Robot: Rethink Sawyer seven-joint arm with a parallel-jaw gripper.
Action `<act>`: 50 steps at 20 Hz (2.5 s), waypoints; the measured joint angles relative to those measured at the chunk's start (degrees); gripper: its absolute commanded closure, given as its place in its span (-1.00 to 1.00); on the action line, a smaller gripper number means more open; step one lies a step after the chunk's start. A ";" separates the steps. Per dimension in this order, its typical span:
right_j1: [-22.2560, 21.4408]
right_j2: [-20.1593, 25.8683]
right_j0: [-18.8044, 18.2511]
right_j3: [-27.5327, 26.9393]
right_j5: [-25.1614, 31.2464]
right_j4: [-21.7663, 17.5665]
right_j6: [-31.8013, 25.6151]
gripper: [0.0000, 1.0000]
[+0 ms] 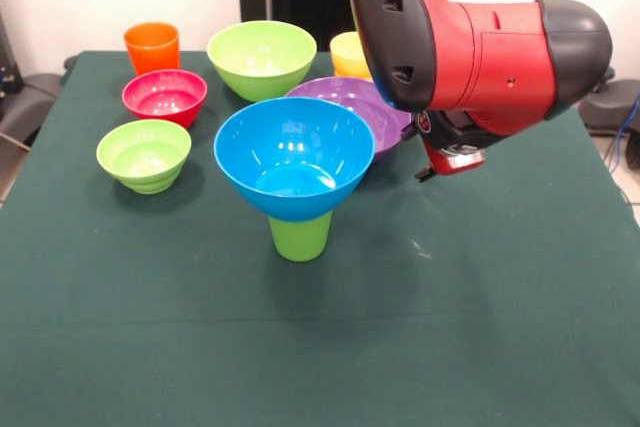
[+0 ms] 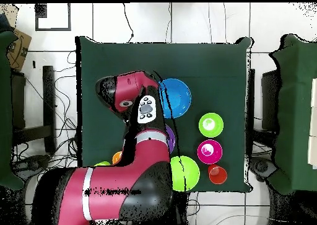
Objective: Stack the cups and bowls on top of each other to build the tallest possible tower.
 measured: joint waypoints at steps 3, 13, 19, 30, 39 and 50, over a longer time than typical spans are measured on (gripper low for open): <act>0.00 -0.07 0.00 0.15 0.00 0.01 0.00 -1.00; -0.49 -0.33 0.00 1.09 0.00 0.00 0.00 -1.00; -1.27 -0.48 0.00 1.60 0.00 0.01 0.00 -1.00; -2.04 -0.71 0.00 2.06 0.00 0.00 0.00 -1.00; -2.08 -1.08 0.01 2.43 0.00 -0.01 0.00 -1.00; -1.94 -1.72 0.01 2.46 0.00 -0.01 0.00 -1.00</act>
